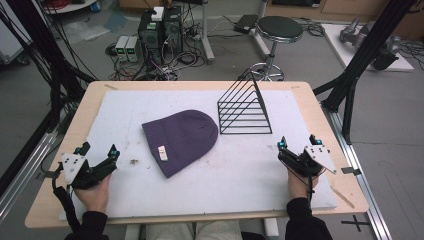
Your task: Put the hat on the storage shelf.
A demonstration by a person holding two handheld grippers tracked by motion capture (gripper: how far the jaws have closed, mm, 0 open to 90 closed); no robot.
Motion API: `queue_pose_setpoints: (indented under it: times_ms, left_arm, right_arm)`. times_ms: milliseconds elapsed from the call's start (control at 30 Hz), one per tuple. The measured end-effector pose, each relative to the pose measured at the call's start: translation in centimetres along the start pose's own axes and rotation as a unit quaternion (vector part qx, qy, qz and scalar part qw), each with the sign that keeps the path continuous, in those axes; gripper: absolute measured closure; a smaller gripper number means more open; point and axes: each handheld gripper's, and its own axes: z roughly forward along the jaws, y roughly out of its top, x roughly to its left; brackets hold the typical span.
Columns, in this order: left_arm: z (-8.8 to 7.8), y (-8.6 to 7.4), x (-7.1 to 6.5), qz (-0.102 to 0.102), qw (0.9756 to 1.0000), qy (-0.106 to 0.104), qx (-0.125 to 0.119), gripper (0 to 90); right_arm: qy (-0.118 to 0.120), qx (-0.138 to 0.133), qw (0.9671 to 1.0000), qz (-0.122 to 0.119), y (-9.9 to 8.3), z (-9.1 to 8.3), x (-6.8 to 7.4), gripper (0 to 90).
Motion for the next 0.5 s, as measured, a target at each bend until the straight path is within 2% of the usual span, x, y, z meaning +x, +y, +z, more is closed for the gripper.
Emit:
queue_pose_setpoints:
  times_ms: [233, 500]
  left_arm:
    - [-0.4, -0.05, 0.39, -0.004, 1.0, 0.003, 0.001, 15.2]
    - [-0.16, -0.26, 0.03, -0.002, 0.9999, -0.011, 0.009, 15.4]
  right_arm:
    - [0.003, 0.006, 1.0, 0.005, -0.05, 0.31, 0.23, 5.1]
    - [0.01, 0.01, 0.9999, 0.001, -0.26, 0.14, 0.36, 5.2]
